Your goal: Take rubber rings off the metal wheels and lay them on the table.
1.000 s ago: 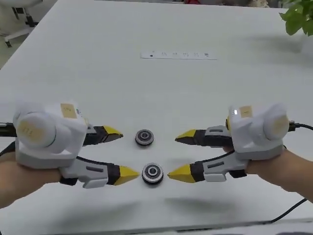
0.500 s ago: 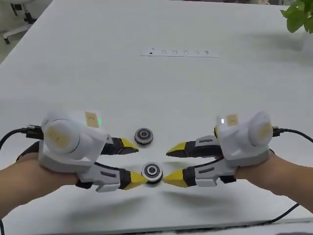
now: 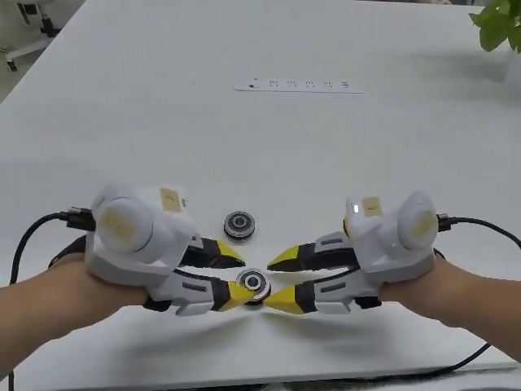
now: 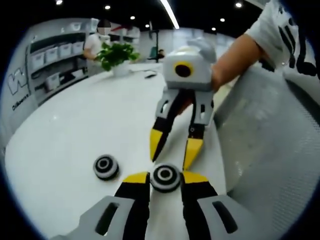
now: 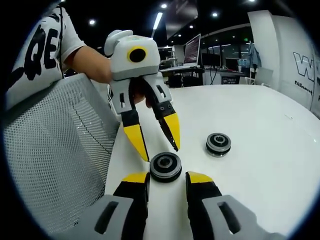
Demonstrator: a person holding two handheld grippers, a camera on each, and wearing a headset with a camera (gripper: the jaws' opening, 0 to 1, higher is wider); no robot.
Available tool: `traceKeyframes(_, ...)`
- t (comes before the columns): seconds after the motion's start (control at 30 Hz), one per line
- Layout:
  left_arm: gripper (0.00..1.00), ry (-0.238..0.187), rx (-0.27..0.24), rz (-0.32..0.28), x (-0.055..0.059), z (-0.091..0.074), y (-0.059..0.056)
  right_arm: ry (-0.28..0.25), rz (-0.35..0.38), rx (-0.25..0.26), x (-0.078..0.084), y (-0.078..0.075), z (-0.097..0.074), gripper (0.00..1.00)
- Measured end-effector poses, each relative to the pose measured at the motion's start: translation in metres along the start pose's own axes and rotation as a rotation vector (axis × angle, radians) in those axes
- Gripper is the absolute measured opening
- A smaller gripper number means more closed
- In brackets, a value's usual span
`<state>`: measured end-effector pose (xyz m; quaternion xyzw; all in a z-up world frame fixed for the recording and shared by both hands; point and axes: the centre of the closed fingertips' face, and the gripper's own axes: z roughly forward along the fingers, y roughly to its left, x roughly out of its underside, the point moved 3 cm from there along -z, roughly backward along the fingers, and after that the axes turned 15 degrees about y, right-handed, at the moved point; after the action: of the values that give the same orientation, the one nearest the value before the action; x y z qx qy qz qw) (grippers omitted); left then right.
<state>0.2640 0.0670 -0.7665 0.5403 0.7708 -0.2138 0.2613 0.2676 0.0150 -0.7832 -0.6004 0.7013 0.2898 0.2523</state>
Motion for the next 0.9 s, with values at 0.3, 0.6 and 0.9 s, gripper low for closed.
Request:
traceKeyframes(0.3, 0.20, 0.025, -0.015, 0.043, 0.0010, 0.0082, -0.0028, -0.001, -0.004, 0.007, 0.0002, -0.0013, -0.0001, 0.24)
traceKeyframes(0.6, 0.17, 0.027, -0.032, 0.060, -0.0001, 0.0090, -0.0021, 0.012, -0.012, 0.006, 0.0022, 0.0000, 0.0024, 0.21)
traceKeyframes(0.9, 0.14, 0.012, -0.040, 0.047, 0.0000, 0.0089, 0.0000, 0.023, 0.001, -0.006, 0.0044, 0.0010, 0.0052, 0.17)
